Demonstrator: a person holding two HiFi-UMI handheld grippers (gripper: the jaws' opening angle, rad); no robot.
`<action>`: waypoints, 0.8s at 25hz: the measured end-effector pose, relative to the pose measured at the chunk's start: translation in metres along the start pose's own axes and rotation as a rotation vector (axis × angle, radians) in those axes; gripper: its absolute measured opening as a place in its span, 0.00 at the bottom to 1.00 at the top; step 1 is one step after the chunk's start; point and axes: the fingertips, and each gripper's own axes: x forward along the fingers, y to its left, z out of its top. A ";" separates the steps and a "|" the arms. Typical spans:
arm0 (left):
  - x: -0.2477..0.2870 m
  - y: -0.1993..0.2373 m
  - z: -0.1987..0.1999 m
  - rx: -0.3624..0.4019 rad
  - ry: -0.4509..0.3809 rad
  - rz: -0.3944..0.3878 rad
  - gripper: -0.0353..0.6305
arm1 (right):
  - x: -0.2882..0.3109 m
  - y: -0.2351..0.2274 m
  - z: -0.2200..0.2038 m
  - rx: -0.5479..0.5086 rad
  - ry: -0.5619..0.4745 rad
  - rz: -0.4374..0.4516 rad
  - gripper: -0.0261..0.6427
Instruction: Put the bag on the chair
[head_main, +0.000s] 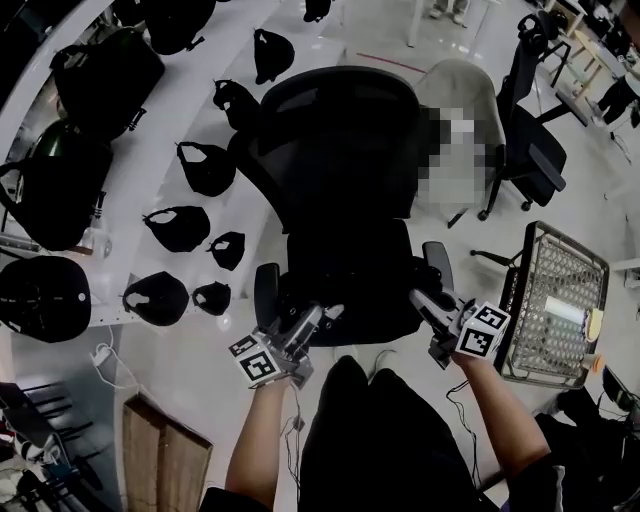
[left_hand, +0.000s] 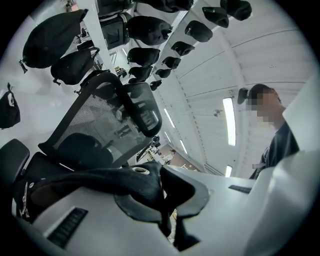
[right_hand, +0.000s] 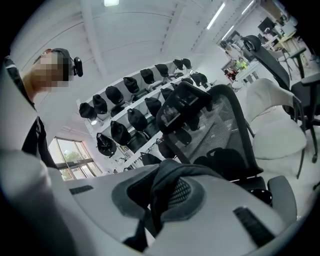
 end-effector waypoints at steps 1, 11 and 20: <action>0.002 0.007 0.004 -0.004 0.001 0.000 0.09 | 0.007 -0.005 0.002 -0.001 0.002 -0.004 0.07; 0.032 0.073 0.037 -0.022 0.026 0.015 0.09 | 0.062 -0.063 0.015 0.021 0.020 -0.046 0.07; 0.059 0.121 0.045 -0.003 0.117 0.011 0.09 | 0.100 -0.118 0.020 0.041 0.014 -0.108 0.07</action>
